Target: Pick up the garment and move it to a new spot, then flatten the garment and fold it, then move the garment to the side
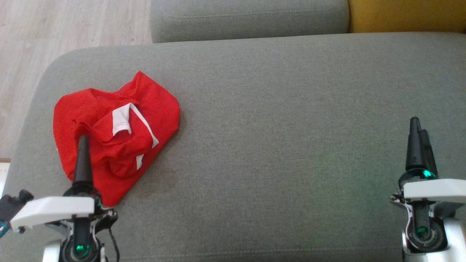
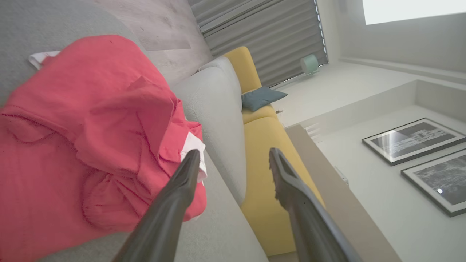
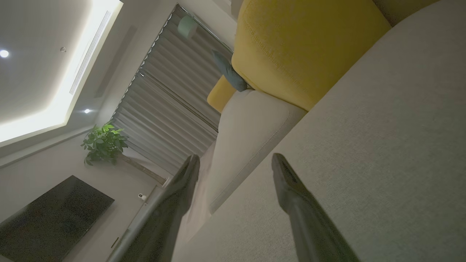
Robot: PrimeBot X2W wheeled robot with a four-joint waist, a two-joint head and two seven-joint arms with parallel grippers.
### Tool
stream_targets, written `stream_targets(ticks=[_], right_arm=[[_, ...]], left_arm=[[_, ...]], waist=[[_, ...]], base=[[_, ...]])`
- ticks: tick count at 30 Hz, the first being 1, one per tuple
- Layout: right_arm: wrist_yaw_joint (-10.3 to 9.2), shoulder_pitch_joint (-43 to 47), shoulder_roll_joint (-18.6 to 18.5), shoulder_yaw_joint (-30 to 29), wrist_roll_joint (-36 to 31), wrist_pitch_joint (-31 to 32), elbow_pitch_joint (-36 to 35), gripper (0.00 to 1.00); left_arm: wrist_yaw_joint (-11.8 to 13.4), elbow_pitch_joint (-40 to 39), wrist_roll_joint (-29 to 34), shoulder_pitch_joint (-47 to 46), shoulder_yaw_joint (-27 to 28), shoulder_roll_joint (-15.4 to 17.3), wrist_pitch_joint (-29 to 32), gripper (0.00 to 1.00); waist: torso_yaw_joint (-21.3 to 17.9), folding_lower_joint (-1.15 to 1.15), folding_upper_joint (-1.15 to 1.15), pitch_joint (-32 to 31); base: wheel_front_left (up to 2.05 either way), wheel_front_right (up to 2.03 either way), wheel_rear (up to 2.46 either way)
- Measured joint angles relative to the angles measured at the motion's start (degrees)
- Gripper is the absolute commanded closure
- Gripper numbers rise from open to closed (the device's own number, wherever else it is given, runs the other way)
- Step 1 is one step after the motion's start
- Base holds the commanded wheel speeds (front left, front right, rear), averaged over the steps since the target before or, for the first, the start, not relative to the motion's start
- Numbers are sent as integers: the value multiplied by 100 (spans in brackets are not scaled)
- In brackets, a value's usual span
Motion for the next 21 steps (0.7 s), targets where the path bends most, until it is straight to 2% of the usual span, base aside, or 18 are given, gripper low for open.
stream_targets(ticks=[10,12,21], right_arm=[[0,2,0,233,-1020,-133,-129,0],[0,15,0,354,-1450,-218,-129,0],[0,16,-2,438,-2306,-361,-141,0]], left_arm=[[145,-176,944,-1,-423,4,-142,0],[234,-212,1371,-1,-582,9,-197,0],[422,-286,2376,-1,-870,22,-354,0]], waist=[[-30,0,0,51],[-49,0,0,64],[-58,0,0,79]], base=[[0,0,0],[0,0,0],[0,0,0]])
